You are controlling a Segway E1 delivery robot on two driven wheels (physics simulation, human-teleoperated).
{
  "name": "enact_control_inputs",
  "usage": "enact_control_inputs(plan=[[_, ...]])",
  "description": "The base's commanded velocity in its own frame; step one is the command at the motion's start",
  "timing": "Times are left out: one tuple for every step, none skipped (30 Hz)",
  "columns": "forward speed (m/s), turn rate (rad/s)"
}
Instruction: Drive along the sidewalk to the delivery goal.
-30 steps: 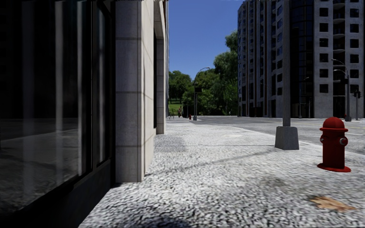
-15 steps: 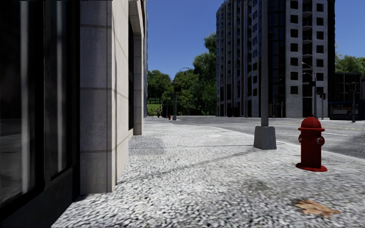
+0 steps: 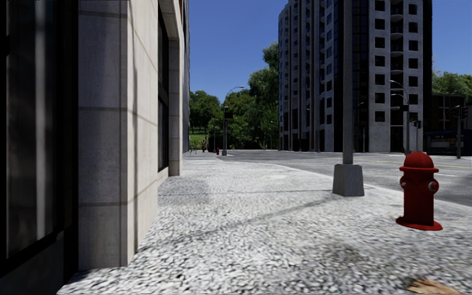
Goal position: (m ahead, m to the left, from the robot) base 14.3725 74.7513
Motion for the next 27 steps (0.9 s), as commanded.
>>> enact_control_inputs(plan=[[0.53,0.0],[0.52,0.0],[0.52,0.0],[0.52,0.0],[0.52,0.0],[0.52,0.0],[0.53,0.0],[0.53,0.0],[0.53,0.0],[0.55,-0.34],[0.55,-0.34],[0.55,-0.34],[0.55,-0.34],[0.55,-0.34],[0.55,-0.34],[0.55,-0.34],[0.55,-0.34],[0.55,-0.34],[0.55,-0.34],[0.55,-0.36],[0.55,-0.42],[0.55,-0.43],[0.55,-0.44],[0.55,-0.44],[0.55,-0.44],[0.55,-0.44],[0.55,-0.44]])
